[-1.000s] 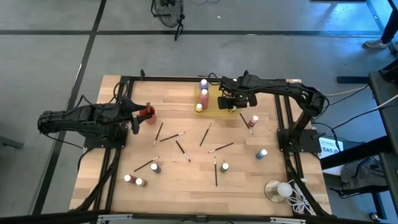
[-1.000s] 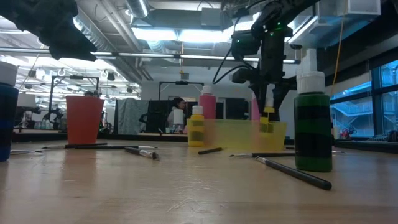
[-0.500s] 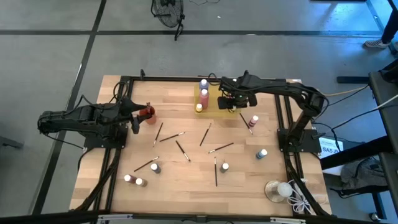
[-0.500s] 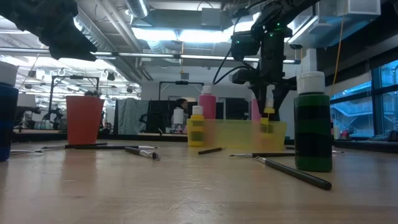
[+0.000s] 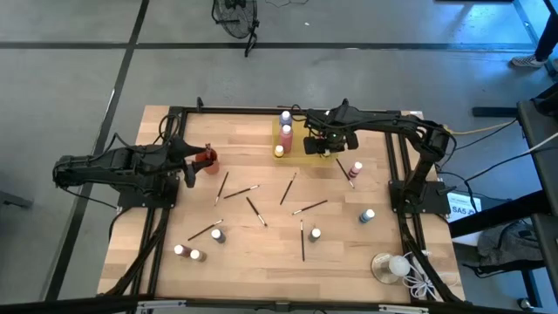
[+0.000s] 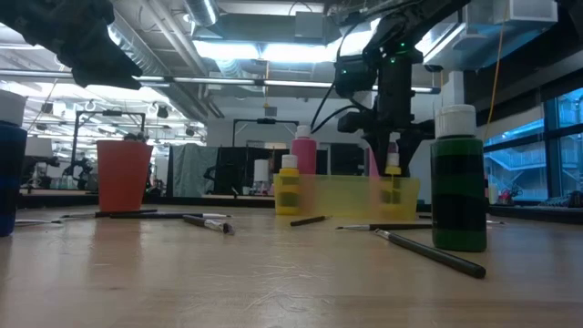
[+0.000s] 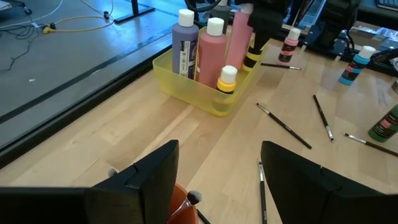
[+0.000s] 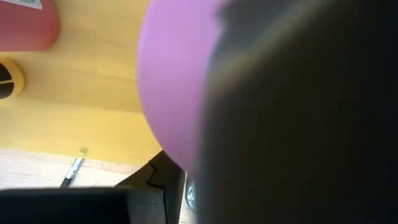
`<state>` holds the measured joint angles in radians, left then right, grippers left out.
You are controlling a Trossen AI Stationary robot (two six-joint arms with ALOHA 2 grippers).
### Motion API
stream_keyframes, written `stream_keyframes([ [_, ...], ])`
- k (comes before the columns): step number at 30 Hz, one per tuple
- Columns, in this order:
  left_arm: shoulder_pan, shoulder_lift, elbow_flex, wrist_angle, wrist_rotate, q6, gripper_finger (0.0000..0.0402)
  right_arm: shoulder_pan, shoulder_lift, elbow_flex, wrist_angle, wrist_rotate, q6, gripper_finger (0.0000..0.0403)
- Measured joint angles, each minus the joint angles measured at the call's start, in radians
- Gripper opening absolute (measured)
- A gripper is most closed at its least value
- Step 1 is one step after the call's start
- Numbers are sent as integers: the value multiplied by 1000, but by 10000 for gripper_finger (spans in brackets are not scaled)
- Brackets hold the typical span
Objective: Pick & Place Paint Supplies
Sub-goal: Put the top small yellow paint bottle into the yellow bin
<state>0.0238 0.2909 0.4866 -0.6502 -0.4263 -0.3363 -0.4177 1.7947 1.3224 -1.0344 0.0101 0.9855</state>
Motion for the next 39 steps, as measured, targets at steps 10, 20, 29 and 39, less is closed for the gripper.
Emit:
stream_keyframes([
  [10,0,0,0,0,0,0,226,-1,1,0,2,0,0,179],
  [20,0,0,0,0,0,0,226,2,2,-1,0,9,-5,190],
  [29,0,0,0,0,0,0,226,4,2,-1,0,8,-5,231],
  [39,0,0,0,0,0,0,226,7,2,8,-16,1,-6,236],
])
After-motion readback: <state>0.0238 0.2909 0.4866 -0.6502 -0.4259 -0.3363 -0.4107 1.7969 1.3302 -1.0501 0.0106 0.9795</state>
